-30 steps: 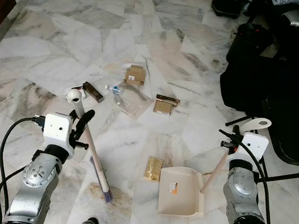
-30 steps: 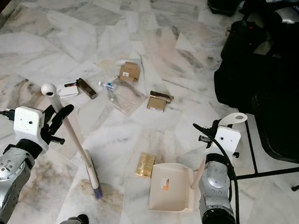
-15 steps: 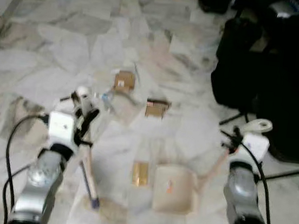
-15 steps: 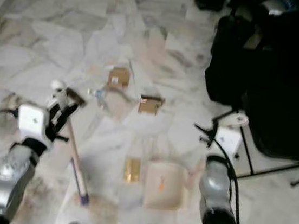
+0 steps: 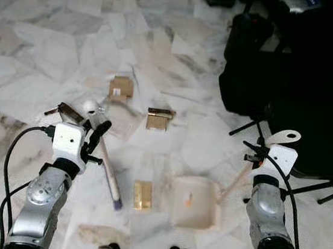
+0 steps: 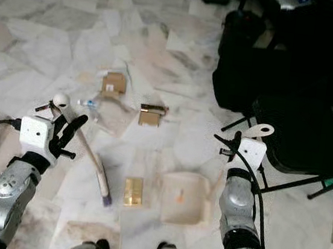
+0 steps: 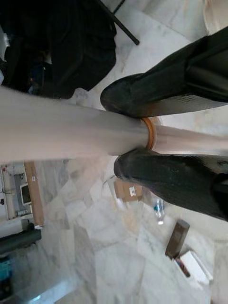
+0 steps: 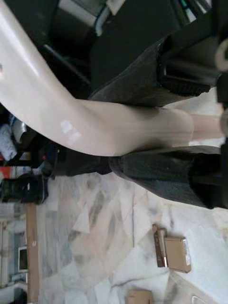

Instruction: Sweep floor

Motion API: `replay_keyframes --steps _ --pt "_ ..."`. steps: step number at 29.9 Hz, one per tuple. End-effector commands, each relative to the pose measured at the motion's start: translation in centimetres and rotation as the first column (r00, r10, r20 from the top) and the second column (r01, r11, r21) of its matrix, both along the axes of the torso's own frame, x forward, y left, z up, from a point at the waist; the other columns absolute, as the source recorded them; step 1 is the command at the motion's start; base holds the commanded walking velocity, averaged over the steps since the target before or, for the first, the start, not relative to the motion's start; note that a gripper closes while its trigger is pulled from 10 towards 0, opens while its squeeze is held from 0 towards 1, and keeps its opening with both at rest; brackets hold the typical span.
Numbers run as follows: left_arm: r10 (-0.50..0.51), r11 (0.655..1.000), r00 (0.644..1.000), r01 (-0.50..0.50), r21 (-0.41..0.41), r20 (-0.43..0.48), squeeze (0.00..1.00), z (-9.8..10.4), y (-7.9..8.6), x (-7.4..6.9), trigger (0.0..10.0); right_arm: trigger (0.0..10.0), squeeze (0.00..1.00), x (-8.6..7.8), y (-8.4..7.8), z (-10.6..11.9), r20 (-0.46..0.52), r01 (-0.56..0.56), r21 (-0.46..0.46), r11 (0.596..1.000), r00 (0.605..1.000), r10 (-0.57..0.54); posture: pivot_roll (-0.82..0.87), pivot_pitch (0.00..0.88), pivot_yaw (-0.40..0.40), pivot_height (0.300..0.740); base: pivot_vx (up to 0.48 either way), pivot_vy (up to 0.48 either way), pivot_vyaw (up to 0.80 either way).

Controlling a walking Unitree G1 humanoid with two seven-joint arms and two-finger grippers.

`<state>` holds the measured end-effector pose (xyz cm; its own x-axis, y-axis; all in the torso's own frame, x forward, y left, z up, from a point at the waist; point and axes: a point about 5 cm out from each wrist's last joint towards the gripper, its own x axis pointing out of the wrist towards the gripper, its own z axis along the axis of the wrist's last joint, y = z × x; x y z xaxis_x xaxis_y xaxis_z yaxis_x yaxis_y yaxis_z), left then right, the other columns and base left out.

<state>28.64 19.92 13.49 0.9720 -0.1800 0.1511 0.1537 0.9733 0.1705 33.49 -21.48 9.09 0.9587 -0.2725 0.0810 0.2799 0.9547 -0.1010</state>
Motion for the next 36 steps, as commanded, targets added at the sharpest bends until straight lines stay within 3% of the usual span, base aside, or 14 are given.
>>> replay_keyframes --steps 1,11,20,36 --pt "-0.020 0.999 1.000 0.020 0.039 0.020 0.00 0.2 -0.1 -0.3 10.0 10.0 0.00 -0.1 0.0 -0.1 0.001 0.001 0.001 1.000 1.000 -0.001 -0.04 0.232 -0.024 0.740 0.000 0.000 0.00" --pt "-0.099 0.985 0.995 0.102 0.138 -0.030 0.00 -0.7 -0.4 -0.6 10.0 10.0 0.00 0.0 0.9 -0.6 -0.014 -0.034 0.058 0.998 0.999 0.035 -0.03 0.243 -0.017 0.740 0.000 0.000 0.00" --pt "-0.098 0.986 0.992 0.107 0.127 -0.078 0.00 -1.9 -0.2 -0.4 10.0 10.0 0.00 0.6 2.0 -0.2 -0.006 -0.073 0.057 0.996 0.997 0.074 -0.03 0.257 -0.014 0.740 0.000 0.000 0.00" --pt "-0.117 0.983 0.989 0.127 0.130 -0.087 0.00 -2.1 0.3 0.4 10.0 10.0 0.00 1.3 2.9 0.5 0.010 -0.100 0.058 0.993 0.995 0.099 -0.03 0.300 -0.005 0.740 0.000 0.000 0.00"
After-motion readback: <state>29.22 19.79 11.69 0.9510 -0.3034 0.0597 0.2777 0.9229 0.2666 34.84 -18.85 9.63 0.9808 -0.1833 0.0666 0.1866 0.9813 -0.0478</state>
